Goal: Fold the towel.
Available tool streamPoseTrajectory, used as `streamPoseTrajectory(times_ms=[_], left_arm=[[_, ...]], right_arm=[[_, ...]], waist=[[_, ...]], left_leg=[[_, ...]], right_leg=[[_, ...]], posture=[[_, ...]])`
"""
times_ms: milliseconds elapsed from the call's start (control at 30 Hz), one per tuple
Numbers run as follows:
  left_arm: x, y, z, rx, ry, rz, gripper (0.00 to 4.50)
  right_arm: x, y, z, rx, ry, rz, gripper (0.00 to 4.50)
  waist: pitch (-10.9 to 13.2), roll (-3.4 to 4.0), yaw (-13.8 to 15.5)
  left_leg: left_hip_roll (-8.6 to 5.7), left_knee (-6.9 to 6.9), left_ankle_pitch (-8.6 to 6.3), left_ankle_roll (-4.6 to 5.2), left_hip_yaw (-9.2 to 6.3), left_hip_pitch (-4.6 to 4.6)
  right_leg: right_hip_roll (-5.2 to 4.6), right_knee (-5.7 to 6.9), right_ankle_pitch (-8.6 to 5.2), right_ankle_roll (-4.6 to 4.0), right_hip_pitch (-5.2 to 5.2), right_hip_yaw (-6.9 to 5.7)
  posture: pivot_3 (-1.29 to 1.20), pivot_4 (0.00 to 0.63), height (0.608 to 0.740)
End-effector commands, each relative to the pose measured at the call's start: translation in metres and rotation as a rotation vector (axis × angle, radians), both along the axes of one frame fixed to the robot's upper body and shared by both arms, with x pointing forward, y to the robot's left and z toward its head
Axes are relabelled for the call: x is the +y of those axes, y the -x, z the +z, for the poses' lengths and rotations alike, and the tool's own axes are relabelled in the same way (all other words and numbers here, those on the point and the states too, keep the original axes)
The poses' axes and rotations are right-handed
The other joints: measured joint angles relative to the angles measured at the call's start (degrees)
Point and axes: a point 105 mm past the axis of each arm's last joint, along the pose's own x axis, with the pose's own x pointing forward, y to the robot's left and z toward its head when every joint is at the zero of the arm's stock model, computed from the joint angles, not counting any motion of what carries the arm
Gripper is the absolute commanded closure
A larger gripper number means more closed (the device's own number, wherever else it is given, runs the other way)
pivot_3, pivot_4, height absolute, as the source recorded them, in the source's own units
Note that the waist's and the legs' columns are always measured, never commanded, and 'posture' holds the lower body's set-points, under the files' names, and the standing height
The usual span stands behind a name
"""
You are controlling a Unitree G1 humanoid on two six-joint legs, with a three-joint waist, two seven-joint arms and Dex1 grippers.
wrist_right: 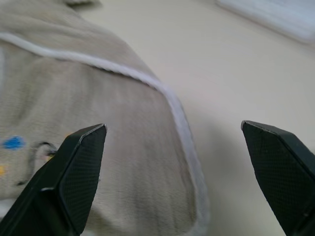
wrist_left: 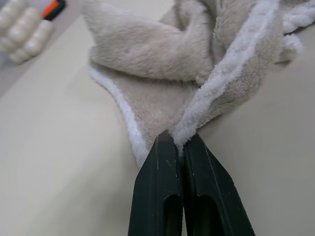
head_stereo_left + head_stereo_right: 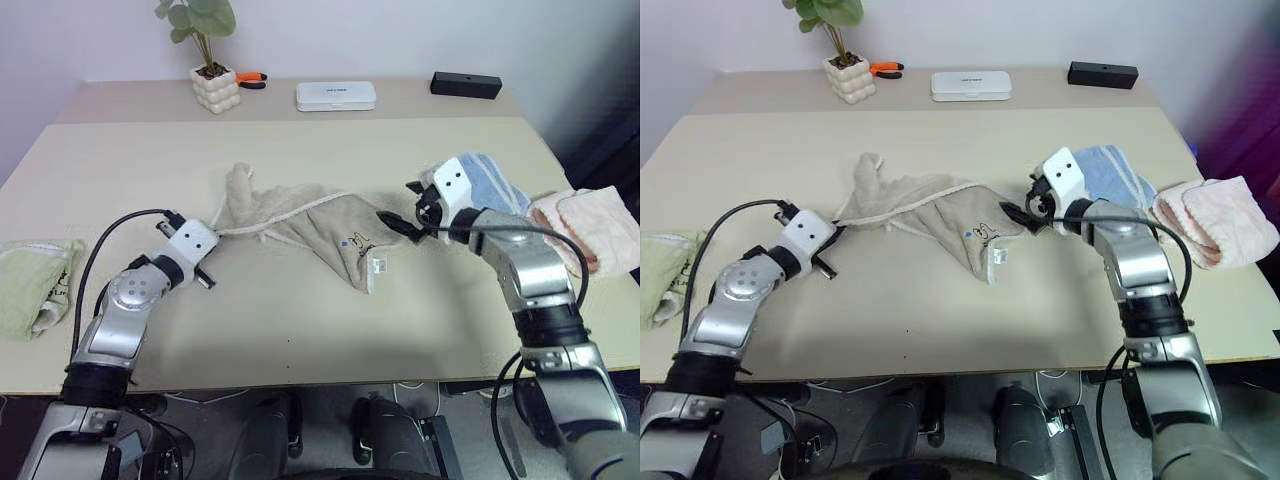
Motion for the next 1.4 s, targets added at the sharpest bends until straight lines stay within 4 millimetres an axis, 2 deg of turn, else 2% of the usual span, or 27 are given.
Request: streamPoseTrajectory(times_ms=[33,167,267,400,567,633,733,867,900,933,967,1000,1067,1100,1167,1267,1400], left_arm=[[0.003,0.008,0.017,-0.056,0.000,0.013,4.44],[0.004,0.016,0.019,-0.049,-0.005,0.024,4.44],[0.003,0.019,0.021,-0.045,-0.003,0.031,4.44],[0.000,0.023,0.022,-0.037,-0.006,0.032,4.50],[-0.005,0.023,0.025,-0.026,-0.013,0.020,4.50],[-0.007,0.021,0.028,-0.025,-0.015,0.014,4.50],[-0.008,0.010,0.041,-0.055,0.010,0.010,4.50],[0.001,-0.011,0.072,-0.161,0.043,0.067,4.50],[0.011,-0.024,0.101,-0.267,0.065,0.125,4.50],[0.019,-0.032,0.122,-0.342,0.085,0.165,4.50],[0.036,-0.041,0.158,-0.470,0.113,0.252,4.50],[0.048,-0.045,0.181,-0.552,0.134,0.310,4.50],[0.085,-0.038,0.232,-0.717,0.197,0.434,4.50],[0.097,-0.032,0.243,-0.754,0.214,0.455,4.50],[0.107,-0.028,0.249,-0.765,0.247,0.448,4.50],[0.109,-0.021,0.236,-0.702,0.265,0.354,4.50],[0.101,-0.004,0.178,-0.493,0.222,0.220,4.50]], right_arm=[[-0.008,-0.010,-0.008,0.084,-0.028,-0.044,0.00],[-0.013,-0.010,-0.027,0.159,0.009,-0.032,0.00],[-0.010,-0.007,-0.034,0.188,0.018,-0.007,0.00],[-0.010,-0.007,-0.036,0.191,0.019,-0.011,1.23],[-0.013,-0.009,-0.029,0.162,0.009,-0.024,3.71],[-0.016,-0.011,-0.025,0.137,0.017,-0.035,4.44],[-0.021,-0.023,-0.002,0.000,0.068,-0.066,4.44],[-0.021,-0.038,0.032,-0.191,0.132,-0.086,4.44],[-0.023,-0.046,0.058,-0.297,0.145,-0.122,4.44],[-0.024,-0.051,0.077,-0.371,0.151,-0.147,4.44],[-0.028,-0.056,0.113,-0.498,0.145,-0.198,4.44],[-0.030,-0.057,0.136,-0.580,0.136,-0.232,4.44],[-0.031,-0.049,0.187,-0.724,0.055,-0.236,4.44],[-0.030,-0.045,0.198,-0.756,0.041,-0.216,4.44],[-0.027,-0.041,0.203,-0.776,0.036,-0.169,4.44],[-0.019,-0.033,0.193,-0.756,0.051,-0.067,4.44],[-0.009,-0.014,0.153,-0.642,0.050,0.105,4.44]], waist=[[0.0,0.00,0.0],[0.0,0.01,0.0],[0.0,0.02,-0.1],[0.0,0.02,-0.1],[0.0,0.02,-0.1],[0.0,0.02,0.0],[0.0,0.02,0.1],[0.0,0.02,-0.1],[0.0,0.02,-0.1],[0.1,-0.04,-0.1],[0.2,-0.12,-0.2],[0.4,-0.16,-0.2],[0.6,-0.32,-0.5],[0.6,-0.33,-0.7],[0.6,-0.32,-1.1],[0.5,-0.32,-1.2],[0.6,-0.32,-1.2]], left_leg=[[0.00,0.00,0.00,-0.01,0.00,0.00],[-0.01,0.00,0.03,-0.06,0.03,-0.01],[-0.01,-0.01,0.03,-0.04,0.05,0.00],[0.00,-0.01,0.03,-0.05,0.04,0.01],[0.00,0.00,0.03,-0.05,0.04,0.01],[-0.01,0.00,0.04,-0.08,0.04,0.01],[-0.02,0.01,0.07,-0.12,0.04,0.00],[-0.03,0.02,0.12,-0.18,0.05,-0.03],[-0.03,0.00,0.12,-0.19,0.05,-0.02],[-0.03,-0.01,0.12,-0.19,0.07,0.00],[-0.03,0.01,0.18,-0.26,0.05,-0.05],[-0.01,0.01,0.22,-0.30,0.03,-0.11],[-0.02,0.01,0.27,-0.36,0.04,-0.23],[-0.02,-0.01,0.27,-0.36,0.10,-0.22],[0.02,-0.29,0.26,-0.35,0.35,-0.13],[0.00,-0.49,0.20,-0.28,0.36,0.15],[-0.01,-0.17,0.13,-0.17,0.35,0.05]], right_leg=[[0.00,0.00,0.00,0.00,0.00,-0.01],[-0.02,-0.01,0.00,0.00,-0.01,0.00],[-0.01,0.01,0.00,0.01,-0.01,0.02],[0.01,0.01,0.00,0.01,-0.01,0.01],[0.01,0.01,0.00,0.01,-0.01,0.02],[0.01,0.01,0.00,0.01,-0.01,0.02],[0.00,0.01,0.00,0.01,-0.01,0.02],[0.03,0.04,0.01,0.02,-0.05,0.03],[0.04,0.03,0.01,0.02,-0.04,0.03],[0.05,0.04,0.01,0.02,-0.04,0.06],[0.08,0.12,0.01,0.02,-0.12,0.06],[0.11,0.16,0.01,0.01,-0.20,0.07],[0.11,0.27,0.02,0.01,-0.36,0.11],[0.12,0.32,0.01,0.02,-0.41,0.20],[0.14,0.29,0.00,0.04,-0.51,0.35],[0.12,-0.10,-0.09,0.19,-0.06,0.22],[0.08,-0.04,-0.06,0.25,0.00,0.20]], posture=[[0.00,0.150,0.734],[0.00,0.150,0.734],[0.00,0.150,0.734],[0.00,0.150,0.734],[0.00,0.150,0.734],[0.00,0.150,0.734],[0.00,0.150,0.734],[0.00,0.150,0.734],[0.00,0.150,0.734],[0.00,0.150,0.734],[0.00,0.150,0.734],[0.00,0.150,0.734],[0.00,0.150,0.734],[0.00,0.150,0.734],[0.00,0.150,0.734],[0.00,0.150,0.734],[0.00,0.150,0.734]])
